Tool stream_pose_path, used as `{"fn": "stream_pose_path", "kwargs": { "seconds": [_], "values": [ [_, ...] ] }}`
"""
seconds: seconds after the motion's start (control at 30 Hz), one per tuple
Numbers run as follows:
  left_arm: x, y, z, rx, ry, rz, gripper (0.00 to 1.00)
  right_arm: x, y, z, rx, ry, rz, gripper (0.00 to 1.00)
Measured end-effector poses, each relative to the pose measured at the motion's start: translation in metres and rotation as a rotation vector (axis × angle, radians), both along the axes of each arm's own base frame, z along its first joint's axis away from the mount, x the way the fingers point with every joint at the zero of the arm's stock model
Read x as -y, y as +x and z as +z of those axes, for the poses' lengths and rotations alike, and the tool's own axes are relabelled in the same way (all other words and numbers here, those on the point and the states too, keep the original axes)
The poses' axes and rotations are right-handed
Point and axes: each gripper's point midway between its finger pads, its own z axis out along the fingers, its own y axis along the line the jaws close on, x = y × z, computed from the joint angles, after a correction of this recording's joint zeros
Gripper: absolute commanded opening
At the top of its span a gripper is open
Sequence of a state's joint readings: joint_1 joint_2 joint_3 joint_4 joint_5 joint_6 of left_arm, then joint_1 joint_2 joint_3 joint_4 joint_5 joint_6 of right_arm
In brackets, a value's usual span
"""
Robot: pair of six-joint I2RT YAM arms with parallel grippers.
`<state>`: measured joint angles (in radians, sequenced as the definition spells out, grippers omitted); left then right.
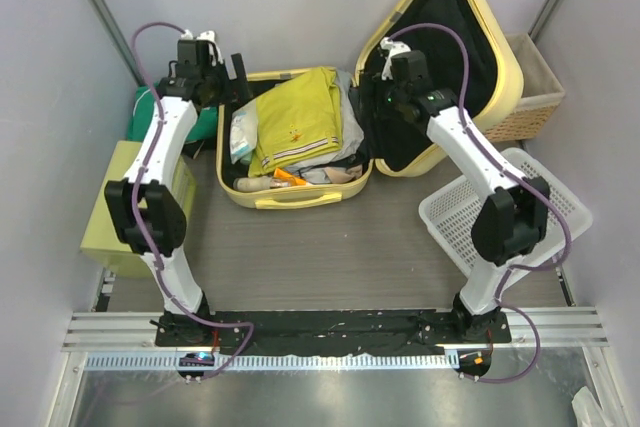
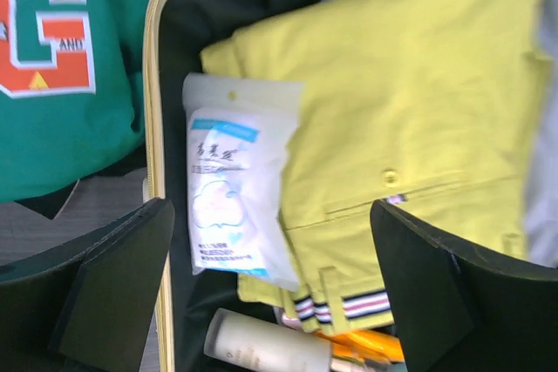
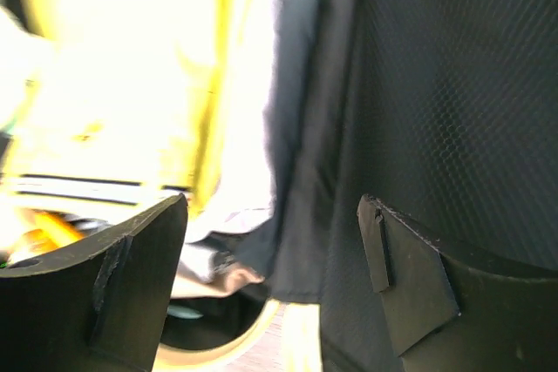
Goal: Open, take out, and arrange the luggage
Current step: Open the luggage at the center of the board, then adjust the bin at the center of the board.
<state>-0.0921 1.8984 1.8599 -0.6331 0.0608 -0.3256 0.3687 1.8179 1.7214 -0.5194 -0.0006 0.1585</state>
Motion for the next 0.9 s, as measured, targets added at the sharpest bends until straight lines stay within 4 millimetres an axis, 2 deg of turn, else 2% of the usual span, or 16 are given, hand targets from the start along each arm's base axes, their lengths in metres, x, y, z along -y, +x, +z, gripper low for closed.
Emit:
{"fn": "stream_pose_path", "kwargs": {
  "seconds": [0.03,0.13,0.2,0.27,0.37,0.47,0.57,0.63,0.77,0.9],
  "values": [
    [0.002,-0.005,0.022,0.048,0.001,-0.01,1.0,-0.001,-0.005,0.011,0.025,0.016,0.008,0.88],
    [0.005,-0.019,0.067,0.144,0.007,-0.031,1.0,-0.012,-0.022,0.042,0.104,0.075,0.048,0.88],
    [0.003,-0.028,0.087,0.19,0.016,-0.036,1.0,-0.023,-0.038,0.059,0.143,0.121,0.086,0.86],
    [0.0,-0.039,0.096,0.211,0.024,-0.039,1.0,-0.036,-0.054,0.07,0.165,0.162,0.13,0.86],
    [-0.006,-0.055,0.086,0.188,0.035,-0.033,1.0,-0.051,-0.08,0.071,0.166,0.19,0.192,0.86],
    [-0.011,-0.067,0.059,0.125,0.04,-0.026,1.0,-0.056,-0.109,0.058,0.132,0.18,0.232,0.89],
    [-0.015,-0.077,0.032,0.059,0.042,-0.019,1.0,-0.048,-0.133,0.045,0.096,0.158,0.238,0.89],
    [-0.015,-0.082,0.018,0.025,0.037,-0.021,1.0,-0.031,-0.149,0.034,0.066,0.127,0.21,0.89],
    [-0.012,-0.091,0.011,0.01,0.022,-0.04,1.0,-0.011,-0.167,0.023,0.032,0.099,0.165,0.84],
    [-0.004,-0.09,0.015,0.03,-0.005,-0.075,1.0,-0.009,-0.172,0.013,-0.003,0.119,0.136,0.82]
  ]
}}
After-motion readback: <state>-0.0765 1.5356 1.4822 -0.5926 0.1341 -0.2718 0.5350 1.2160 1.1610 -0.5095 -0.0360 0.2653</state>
